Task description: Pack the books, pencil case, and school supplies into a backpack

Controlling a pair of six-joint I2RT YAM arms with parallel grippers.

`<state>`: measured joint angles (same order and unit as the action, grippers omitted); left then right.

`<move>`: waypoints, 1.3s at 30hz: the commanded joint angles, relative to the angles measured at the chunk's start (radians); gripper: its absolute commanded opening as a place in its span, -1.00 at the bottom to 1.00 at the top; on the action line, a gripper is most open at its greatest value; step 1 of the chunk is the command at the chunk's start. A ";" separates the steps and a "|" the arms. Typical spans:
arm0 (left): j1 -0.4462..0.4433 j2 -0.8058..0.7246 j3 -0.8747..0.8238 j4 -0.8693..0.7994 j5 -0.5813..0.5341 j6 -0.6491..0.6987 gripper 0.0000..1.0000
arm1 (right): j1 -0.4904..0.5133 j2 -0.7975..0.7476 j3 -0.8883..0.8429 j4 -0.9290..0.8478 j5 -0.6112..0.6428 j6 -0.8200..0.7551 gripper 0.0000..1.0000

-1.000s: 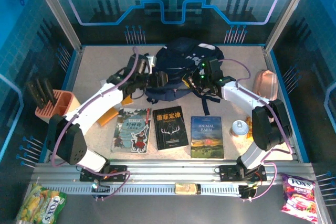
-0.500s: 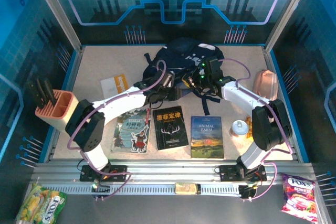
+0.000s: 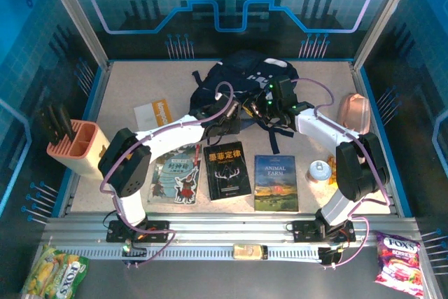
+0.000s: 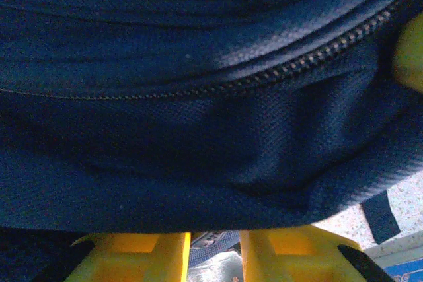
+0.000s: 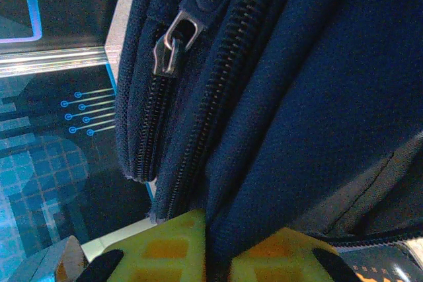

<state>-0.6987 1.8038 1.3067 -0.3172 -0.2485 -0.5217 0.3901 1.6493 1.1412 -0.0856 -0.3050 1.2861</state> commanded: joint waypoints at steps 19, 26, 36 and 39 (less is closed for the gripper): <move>-0.009 0.047 0.051 -0.072 -0.071 0.057 -0.43 | 0.003 -0.040 0.022 0.076 -0.005 0.010 -0.74; -0.007 -0.006 0.023 -0.057 -0.064 0.046 -0.74 | -0.003 -0.049 0.013 0.061 0.013 0.002 -0.74; 0.094 -0.122 -0.128 0.032 0.100 -0.037 -0.81 | -0.013 -0.060 -0.001 0.050 0.033 -0.006 -0.73; 0.133 -0.139 -0.172 0.075 0.182 -0.045 -0.81 | -0.013 -0.062 -0.001 0.049 0.031 -0.008 -0.73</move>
<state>-0.6075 1.6989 1.1767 -0.2699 -0.1425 -0.5297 0.3893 1.6428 1.1385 -0.0814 -0.2955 1.2861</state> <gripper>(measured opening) 0.098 0.135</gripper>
